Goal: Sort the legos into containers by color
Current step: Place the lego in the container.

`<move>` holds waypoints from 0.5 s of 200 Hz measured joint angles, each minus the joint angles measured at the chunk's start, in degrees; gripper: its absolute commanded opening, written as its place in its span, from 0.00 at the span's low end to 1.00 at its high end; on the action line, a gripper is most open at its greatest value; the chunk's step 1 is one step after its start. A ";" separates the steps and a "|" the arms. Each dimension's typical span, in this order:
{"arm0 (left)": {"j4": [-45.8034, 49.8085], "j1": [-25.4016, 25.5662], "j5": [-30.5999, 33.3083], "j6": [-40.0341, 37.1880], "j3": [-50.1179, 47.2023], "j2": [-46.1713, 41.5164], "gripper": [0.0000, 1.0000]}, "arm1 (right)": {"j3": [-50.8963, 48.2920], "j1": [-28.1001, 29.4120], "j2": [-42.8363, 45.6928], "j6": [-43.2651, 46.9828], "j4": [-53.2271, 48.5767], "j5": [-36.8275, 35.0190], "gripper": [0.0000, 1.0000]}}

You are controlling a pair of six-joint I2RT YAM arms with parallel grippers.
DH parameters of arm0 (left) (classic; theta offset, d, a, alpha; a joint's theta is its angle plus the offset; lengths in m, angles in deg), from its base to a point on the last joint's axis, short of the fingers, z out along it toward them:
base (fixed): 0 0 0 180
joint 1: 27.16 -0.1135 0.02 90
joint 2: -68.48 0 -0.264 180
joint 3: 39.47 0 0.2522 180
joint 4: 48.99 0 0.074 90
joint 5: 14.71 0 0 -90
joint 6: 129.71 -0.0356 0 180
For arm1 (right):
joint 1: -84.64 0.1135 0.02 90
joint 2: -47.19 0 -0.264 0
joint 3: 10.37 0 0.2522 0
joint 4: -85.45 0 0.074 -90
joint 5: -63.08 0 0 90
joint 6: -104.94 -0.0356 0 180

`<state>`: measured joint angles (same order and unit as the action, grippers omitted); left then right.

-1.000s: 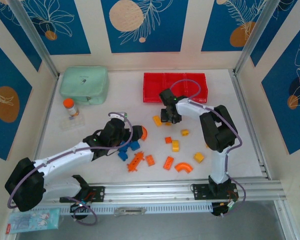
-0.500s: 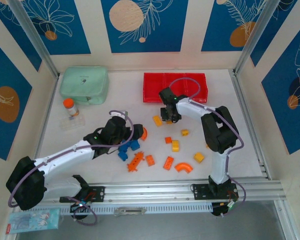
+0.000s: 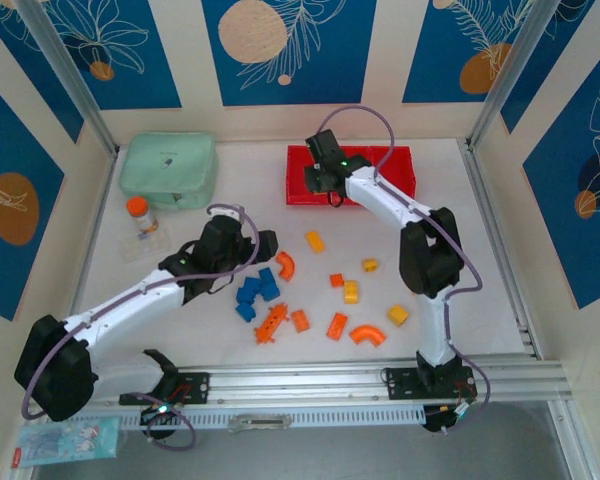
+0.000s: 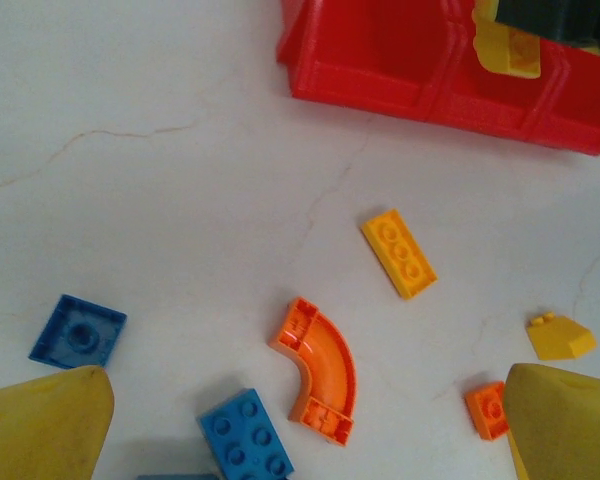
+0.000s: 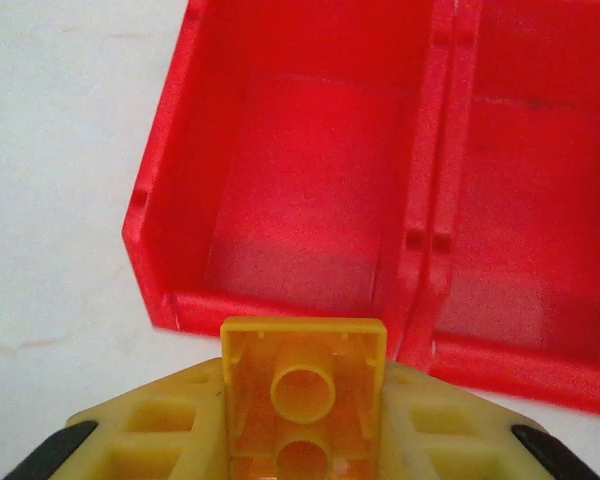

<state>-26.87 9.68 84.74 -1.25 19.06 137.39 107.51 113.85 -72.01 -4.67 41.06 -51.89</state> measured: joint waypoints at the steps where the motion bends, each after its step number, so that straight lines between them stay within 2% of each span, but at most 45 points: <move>1: 0.00 -0.07 -0.07 0.00 0.04 0.02 0.99 | 0.20 -0.02 -0.15 0.04 0.00 -0.07 0.28; 48: 0.02 -4.70 -3.39 -1.03 2.01 2.60 0.99 | 15.08 -0.74 -12.81 2.03 -1.49 -0.76 0.29; 68: 0.04 -5.79 -4.33 -1.27 2.05 2.89 0.99 | 19.58 -0.74 -16.61 2.78 -2.47 -1.09 0.35; 81: 0.07 -6.19 -4.92 -1.42 2.08 2.91 0.99 | 21.92 -0.85 -18.38 2.95 -3.30 -1.27 0.44; 100: 0.04 -6.36 -5.22 -1.46 2.10 2.91 0.99 | 24.13 -0.90 -19.61 3.30 -4.59 -1.44 0.49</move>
<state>-26.83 3.32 79.52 -2.71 21.16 140.30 131.64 112.96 -91.61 -1.37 36.47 -53.34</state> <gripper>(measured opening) 0.994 0.466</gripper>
